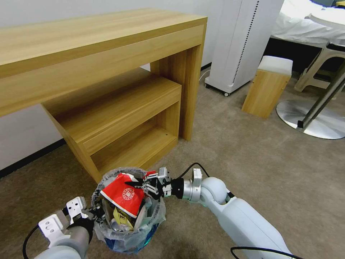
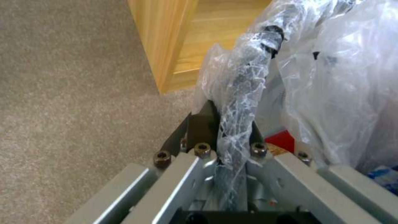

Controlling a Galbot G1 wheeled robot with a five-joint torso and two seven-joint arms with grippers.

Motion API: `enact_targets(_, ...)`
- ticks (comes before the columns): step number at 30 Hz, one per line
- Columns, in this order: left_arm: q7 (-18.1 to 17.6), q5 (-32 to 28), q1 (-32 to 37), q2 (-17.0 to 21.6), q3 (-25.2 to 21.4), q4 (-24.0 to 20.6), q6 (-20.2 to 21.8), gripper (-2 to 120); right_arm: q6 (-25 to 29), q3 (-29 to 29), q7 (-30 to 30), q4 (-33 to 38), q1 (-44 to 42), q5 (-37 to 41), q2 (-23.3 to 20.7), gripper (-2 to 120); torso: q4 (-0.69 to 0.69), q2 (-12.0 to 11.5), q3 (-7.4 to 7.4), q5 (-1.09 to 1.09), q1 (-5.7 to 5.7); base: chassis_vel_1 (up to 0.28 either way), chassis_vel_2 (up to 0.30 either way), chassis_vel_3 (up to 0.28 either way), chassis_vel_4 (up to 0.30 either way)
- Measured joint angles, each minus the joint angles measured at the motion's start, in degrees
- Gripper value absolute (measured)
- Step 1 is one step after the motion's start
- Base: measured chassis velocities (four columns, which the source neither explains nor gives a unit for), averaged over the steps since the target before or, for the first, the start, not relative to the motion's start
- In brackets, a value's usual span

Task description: Pick up the trash bin and place the garbage on the floor into it.

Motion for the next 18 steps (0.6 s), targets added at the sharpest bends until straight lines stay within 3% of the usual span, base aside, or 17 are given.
enact_targets(4,-0.02,-0.26,0.12,0.16,-0.73,-0.09,0.02,0,0.03,0.68,0.38,0.85,-0.21,0.03,-0.05,27,0.00,0.00,0.00,0.00,0.00,0.000,0.000,0.000,0.000)
enact_targets(7,-0.03,-0.91,0.06,0.40,-1.69,-0.10,0.07,0,0.27,2.73,1.31,2.88,0.13,1.74,-0.07,44,0.01,0.00,0.00,0.00,0.00,0.000,0.000,0.000,0.000)
enact_targets(10,-0.03,-1.17,0.03,0.54,-2.09,-0.11,0.07,0,0.70,3.94,1.74,3.64,0.22,2.82,-0.23,49,0.01,0.00,0.00,0.00,0.00,0.000,0.000,0.000,0.000)
enact_targets(16,-0.05,-2.60,-0.12,0.70,-3.65,1.36,-0.17,0,2.45,13.97,4.85,9.25,-2.66,7.13,-1.11,77,0.01,0.00,0.00,0.00,0.00,0.000,0.000,0.000,0.000)
enact_targets(18,-0.12,-3.23,-0.21,0.49,-3.89,1.91,-0.35,0,2.86,16.31,6.44,10.51,-3.64,7.35,-1.04,80,0.00,0.00,0.00,0.01,0.00,0.000,0.000,0.000,0.000)
